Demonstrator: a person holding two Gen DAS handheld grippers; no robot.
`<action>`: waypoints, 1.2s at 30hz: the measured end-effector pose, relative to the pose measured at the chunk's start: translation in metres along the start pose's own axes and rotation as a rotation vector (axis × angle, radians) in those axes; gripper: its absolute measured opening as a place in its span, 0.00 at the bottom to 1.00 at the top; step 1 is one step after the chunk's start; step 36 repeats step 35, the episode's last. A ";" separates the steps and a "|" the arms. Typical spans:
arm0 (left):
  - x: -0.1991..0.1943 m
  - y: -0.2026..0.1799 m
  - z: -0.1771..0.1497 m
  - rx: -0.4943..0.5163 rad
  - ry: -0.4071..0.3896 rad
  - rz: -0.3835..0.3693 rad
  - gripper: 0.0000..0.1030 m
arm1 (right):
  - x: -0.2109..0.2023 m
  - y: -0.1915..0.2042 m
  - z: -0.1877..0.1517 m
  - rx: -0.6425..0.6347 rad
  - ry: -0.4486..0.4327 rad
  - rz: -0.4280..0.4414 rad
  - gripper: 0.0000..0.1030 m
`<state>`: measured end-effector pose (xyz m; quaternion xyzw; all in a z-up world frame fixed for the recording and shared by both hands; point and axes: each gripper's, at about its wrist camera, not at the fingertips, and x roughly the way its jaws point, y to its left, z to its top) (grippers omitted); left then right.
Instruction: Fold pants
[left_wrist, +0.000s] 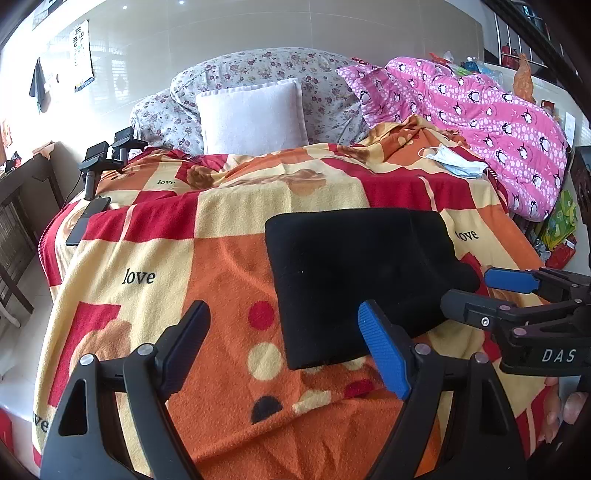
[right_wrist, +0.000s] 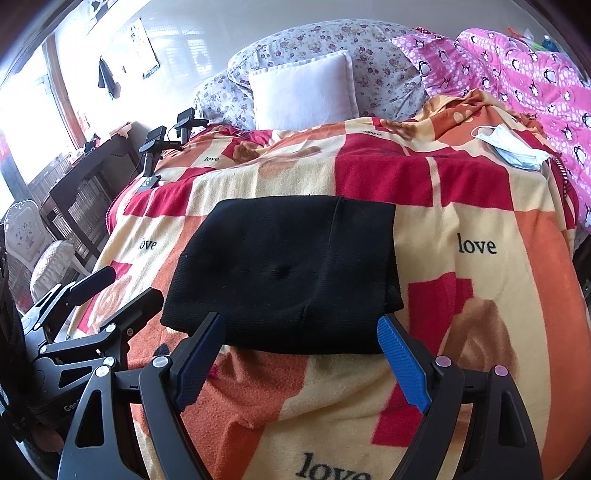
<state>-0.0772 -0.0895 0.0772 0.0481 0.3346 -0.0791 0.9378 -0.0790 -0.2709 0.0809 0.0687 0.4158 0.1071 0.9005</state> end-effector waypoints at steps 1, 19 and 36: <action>0.000 0.001 -0.001 -0.002 0.001 -0.001 0.80 | 0.000 0.000 0.000 0.001 0.001 0.000 0.83; 0.002 0.003 -0.003 -0.007 0.012 0.005 0.80 | 0.001 0.002 -0.002 -0.006 0.010 0.001 0.83; 0.001 0.003 -0.006 0.001 -0.007 0.004 0.80 | -0.005 -0.017 -0.004 0.023 -0.003 -0.017 0.83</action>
